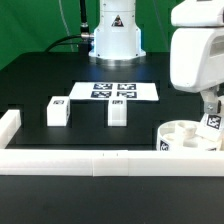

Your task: Assemble stool

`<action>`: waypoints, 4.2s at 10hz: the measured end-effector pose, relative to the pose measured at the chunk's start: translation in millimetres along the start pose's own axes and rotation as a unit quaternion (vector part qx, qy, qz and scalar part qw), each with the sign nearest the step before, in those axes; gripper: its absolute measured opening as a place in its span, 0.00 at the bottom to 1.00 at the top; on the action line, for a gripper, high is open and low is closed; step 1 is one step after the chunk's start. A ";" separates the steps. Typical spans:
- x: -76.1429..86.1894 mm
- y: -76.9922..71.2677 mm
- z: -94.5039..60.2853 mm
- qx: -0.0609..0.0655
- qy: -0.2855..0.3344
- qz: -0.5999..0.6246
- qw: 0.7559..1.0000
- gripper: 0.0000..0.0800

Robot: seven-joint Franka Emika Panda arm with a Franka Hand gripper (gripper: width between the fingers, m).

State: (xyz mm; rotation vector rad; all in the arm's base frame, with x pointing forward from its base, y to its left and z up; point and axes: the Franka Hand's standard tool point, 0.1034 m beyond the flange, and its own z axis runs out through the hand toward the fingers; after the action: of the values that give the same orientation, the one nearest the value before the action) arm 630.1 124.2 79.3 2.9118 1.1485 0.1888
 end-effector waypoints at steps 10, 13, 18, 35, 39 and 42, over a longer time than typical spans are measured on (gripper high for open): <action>-5.6 8.4 1.4 0.011 0.021 0.472 0.881 0.42; -9.7 8.2 1.4 0.019 0.020 0.600 0.799 0.42; -12.1 8.5 1.3 0.027 0.011 0.755 0.655 0.42; -4.8 6.7 -19.6 0.086 0.009 0.884 0.460 0.81; -3.3 2.5 -19.2 0.070 0.006 0.782 0.620 0.81; 2.5 5.5 -26.8 0.058 -0.001 0.647 0.761 0.81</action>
Offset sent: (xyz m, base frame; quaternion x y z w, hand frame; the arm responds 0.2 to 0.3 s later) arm -0.0066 0.0060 -0.0077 0.0137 0.0303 0.2764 0.9605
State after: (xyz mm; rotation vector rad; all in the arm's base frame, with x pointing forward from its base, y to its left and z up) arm 632.6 120.9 106.4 3.1465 -1.0623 0.0859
